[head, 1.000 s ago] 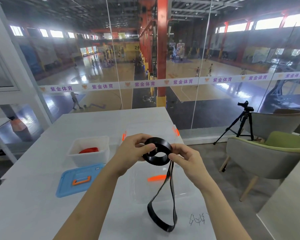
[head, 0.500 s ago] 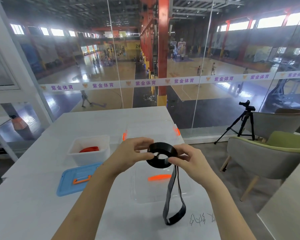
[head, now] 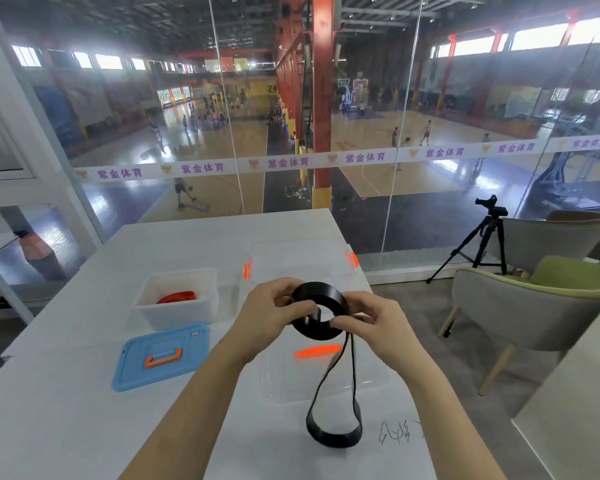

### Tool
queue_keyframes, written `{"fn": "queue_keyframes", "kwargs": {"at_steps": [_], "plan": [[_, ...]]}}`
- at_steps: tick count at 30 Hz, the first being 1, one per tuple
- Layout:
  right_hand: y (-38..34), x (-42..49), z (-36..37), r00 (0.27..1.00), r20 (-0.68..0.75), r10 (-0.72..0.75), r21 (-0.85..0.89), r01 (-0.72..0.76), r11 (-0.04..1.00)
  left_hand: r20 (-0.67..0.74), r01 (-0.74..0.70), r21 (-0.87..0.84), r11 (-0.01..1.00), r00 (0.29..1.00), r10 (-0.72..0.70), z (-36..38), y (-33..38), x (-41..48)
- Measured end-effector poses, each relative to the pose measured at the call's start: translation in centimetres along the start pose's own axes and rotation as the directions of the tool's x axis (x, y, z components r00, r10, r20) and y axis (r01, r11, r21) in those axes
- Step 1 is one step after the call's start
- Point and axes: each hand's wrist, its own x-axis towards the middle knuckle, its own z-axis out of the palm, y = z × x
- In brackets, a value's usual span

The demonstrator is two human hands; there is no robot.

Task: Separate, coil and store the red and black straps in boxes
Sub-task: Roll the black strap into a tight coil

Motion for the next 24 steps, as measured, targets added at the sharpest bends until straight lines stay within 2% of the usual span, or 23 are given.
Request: {"fn": "queue_keyframes", "kwargs": {"at_steps": [4,8,11,13,16,20,22,24], "plan": [[0.1,-0.2,-0.2,1.0,0.0,0.021,-0.062,-0.021,0.998,0.094,0.031,0.081,0.996,0.995,-0.039,-0.6,-0.2,-0.2],[-0.4,-0.5,0.0,0.997,0.065,0.05,-0.121,-0.041,0.992,0.135,0.033,0.282,0.959,0.988,-0.073,-1.3,0.0,-0.3],[-0.8,-0.6,0.1,0.994,0.106,0.026,-0.167,-0.008,0.986,0.179,-0.027,0.404,0.914,0.983,-0.05,-1.0,0.6,-0.2],[-0.9,-0.7,0.1,0.995,0.099,0.017,-0.114,-0.006,0.993,0.167,-0.064,0.402,0.913,0.986,-0.004,-0.9,0.8,-0.2],[-0.8,-0.7,-0.1,0.998,0.063,0.024,-0.007,-0.023,1.0,0.135,-0.104,0.302,0.948,0.989,0.065,-0.9,1.2,-0.5],[-0.5,-0.9,-0.4,1.0,0.009,0.011,-0.007,-0.011,1.0,0.05,-0.025,0.103,0.994,0.999,0.02,-0.8,0.9,-0.6],[-0.5,-1.2,-0.5,1.0,0.005,0.005,-0.075,-0.004,0.997,0.077,-0.013,0.149,0.989,0.997,0.002,-0.8,0.5,-0.6],[-0.5,-1.2,-0.7,0.999,0.04,-0.014,-0.199,0.022,0.98,0.105,-0.027,0.322,0.946,0.994,-0.007,-0.8,0.1,-0.6]]}}
